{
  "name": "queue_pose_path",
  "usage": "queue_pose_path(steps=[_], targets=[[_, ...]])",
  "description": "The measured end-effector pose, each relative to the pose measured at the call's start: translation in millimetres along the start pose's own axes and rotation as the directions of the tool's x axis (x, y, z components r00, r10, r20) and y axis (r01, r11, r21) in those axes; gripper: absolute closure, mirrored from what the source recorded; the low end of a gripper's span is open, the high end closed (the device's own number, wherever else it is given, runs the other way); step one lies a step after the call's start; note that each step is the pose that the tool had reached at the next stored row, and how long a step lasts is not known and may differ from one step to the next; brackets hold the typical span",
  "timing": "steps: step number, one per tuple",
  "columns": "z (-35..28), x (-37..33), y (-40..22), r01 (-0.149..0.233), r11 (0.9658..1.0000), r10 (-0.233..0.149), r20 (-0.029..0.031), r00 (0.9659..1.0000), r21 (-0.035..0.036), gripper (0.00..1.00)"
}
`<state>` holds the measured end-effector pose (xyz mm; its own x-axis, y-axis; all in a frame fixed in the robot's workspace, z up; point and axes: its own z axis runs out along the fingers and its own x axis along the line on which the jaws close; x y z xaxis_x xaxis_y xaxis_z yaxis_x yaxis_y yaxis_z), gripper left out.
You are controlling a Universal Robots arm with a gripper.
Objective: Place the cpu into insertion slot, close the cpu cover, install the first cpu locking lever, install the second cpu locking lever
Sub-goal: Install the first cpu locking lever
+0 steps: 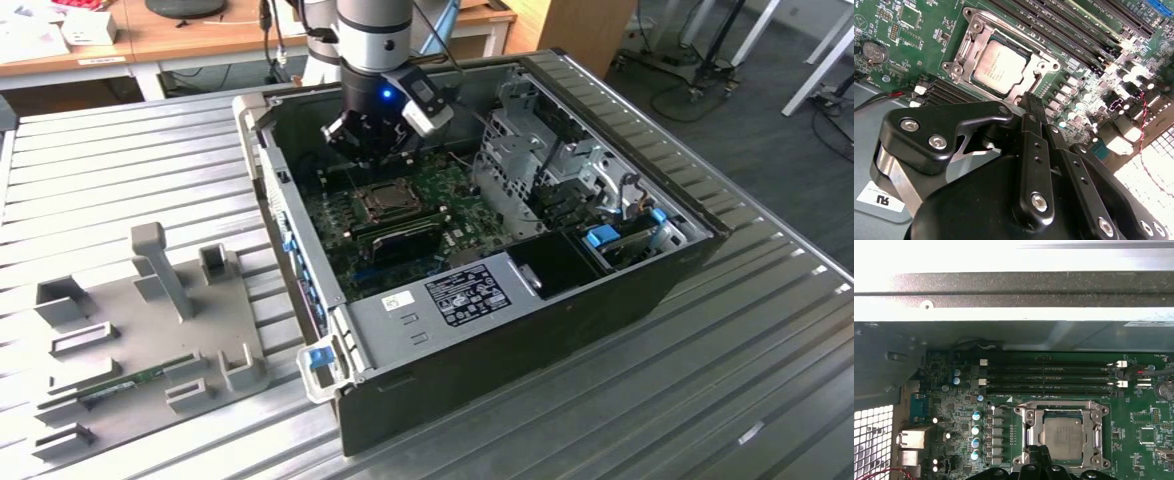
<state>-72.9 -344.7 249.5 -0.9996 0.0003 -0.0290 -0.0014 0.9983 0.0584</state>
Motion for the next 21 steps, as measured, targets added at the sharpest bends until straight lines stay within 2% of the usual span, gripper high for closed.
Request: queue_pose_path(steps=[8, 16, 21], targets=[[-3.3, 0.0, 0.2, 0.000, 1.0000, 0.000, 0.0000, 1.0000, 0.0000, 0.90], [-10.1, -0.2, 0.5, 0.000, 1.0000, 0.000, 0.0000, 1.0000, 0.0000, 0.90], [-10.3, -0.2, 0.6, 0.000, 1.0000, 0.000, 0.0000, 1.0000, -0.0001, 0.90]])
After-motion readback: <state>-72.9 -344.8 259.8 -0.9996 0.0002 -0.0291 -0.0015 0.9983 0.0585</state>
